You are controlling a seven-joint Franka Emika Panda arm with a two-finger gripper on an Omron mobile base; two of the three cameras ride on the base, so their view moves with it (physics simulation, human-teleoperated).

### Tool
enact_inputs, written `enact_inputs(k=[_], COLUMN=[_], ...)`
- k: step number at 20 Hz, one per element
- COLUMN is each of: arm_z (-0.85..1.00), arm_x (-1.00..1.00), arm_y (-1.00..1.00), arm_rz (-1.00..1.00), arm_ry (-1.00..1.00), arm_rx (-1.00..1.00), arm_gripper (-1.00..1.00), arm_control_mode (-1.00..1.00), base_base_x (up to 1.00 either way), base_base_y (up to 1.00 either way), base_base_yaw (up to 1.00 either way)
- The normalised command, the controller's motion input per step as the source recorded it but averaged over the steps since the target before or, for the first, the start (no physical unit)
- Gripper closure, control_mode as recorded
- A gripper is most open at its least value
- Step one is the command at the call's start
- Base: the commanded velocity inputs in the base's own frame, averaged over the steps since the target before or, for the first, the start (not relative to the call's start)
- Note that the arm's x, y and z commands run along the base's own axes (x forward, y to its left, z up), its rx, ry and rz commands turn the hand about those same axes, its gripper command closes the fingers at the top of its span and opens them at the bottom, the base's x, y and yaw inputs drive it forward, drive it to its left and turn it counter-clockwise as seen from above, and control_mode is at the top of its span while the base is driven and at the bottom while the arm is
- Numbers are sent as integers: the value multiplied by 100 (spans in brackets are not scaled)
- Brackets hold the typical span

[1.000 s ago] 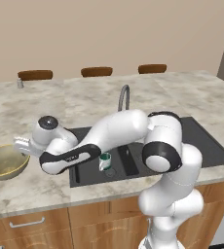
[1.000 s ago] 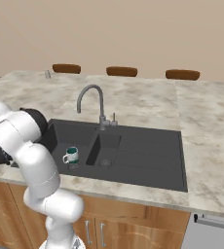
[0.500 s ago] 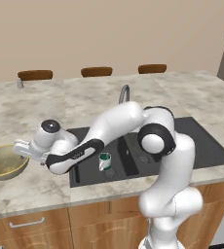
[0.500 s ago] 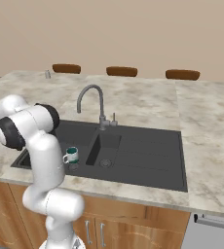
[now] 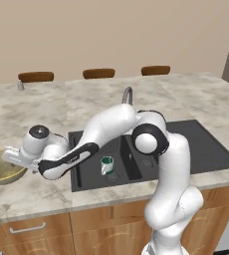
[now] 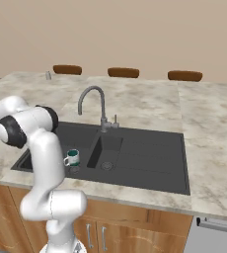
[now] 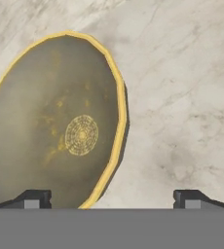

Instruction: Pick the mug and place it in the sink. Pick the bowl and place it in the open cabinet and then close the cabinet.

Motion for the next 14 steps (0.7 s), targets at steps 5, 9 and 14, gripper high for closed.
enact_inputs(k=[5,9,14], arm_z=[0,-5,-27], arm_x=[5,13,11], arm_y=[0,0,0], arm_rz=[0,0,0], arm_ry=[6,3,0], arm_rx=[0,0,0], arm_gripper=[-100,-100,-100], arm_control_mode=[-100,-100,-100], base_base_x=[0,0,0], base_base_y=[0,0,0], base_base_yaw=[0,0,0])
